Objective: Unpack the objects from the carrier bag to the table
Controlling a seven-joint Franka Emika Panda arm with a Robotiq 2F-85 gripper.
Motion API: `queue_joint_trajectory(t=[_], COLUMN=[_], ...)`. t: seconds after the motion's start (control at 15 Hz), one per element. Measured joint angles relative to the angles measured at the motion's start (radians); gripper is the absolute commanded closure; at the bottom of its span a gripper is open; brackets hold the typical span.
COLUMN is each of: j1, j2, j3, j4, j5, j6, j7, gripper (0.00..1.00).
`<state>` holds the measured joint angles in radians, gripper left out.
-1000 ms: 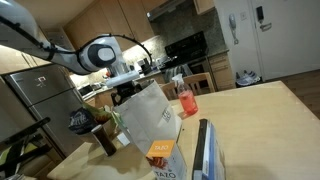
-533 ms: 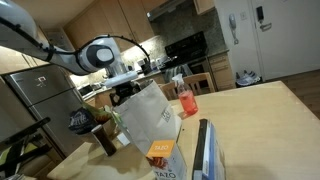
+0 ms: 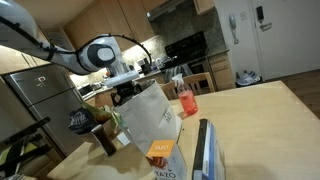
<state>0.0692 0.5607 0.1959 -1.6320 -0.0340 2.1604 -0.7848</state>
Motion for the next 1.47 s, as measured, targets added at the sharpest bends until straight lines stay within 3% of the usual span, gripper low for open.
queue_joint_trajectory(t=[1.47], j1=[-0.111], j2=[-0.002], j3=[-0.052], j4=[-0.064], j5=[-0.001], j6=[0.001], j7=[0.0], gripper=[0.0])
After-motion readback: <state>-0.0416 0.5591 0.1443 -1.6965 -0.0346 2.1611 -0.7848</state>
